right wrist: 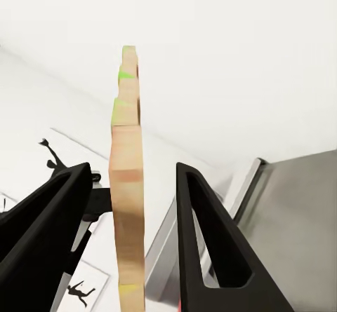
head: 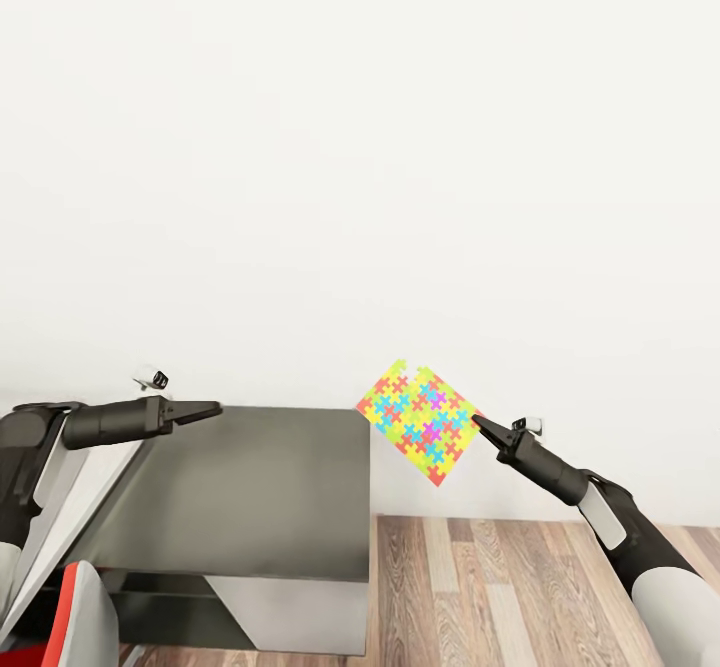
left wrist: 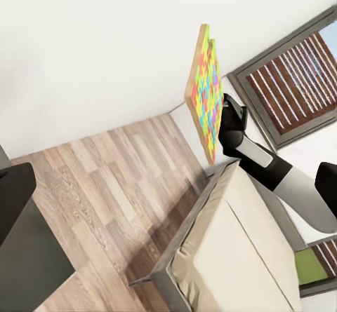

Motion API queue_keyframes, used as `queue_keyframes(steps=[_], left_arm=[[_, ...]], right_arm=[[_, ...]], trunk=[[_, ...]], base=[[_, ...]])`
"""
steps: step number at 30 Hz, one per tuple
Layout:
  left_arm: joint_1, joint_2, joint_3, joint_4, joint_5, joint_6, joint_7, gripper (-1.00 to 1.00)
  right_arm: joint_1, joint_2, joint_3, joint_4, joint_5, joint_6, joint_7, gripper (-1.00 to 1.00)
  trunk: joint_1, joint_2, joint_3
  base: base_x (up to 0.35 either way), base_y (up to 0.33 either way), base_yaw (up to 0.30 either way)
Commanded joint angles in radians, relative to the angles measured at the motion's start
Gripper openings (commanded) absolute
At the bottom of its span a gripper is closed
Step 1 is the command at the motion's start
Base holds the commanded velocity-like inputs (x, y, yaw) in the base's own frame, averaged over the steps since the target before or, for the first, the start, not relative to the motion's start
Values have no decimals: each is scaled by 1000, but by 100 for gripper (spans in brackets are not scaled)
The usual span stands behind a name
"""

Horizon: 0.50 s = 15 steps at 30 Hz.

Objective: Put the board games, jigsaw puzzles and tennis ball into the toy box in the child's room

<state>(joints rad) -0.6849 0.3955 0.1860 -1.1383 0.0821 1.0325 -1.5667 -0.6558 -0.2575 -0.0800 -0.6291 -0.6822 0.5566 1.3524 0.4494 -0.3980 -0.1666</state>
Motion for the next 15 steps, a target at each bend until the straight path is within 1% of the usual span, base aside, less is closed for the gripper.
queue_keyframes(steps=[1, 15], left_arm=[[-1, 0, 0, 0, -1, 11, -4, 100], [-1, -1, 0, 0, -1, 11, -4, 100]], right_arm=[[-1, 0, 0, 0, -4, 9, 1, -100], [-1, 0, 0, 0, -4, 9, 1, -100]], trunk=[[1, -2, 0], [1, -2, 23]], base=[[0, 0, 0], [0, 0, 0]])
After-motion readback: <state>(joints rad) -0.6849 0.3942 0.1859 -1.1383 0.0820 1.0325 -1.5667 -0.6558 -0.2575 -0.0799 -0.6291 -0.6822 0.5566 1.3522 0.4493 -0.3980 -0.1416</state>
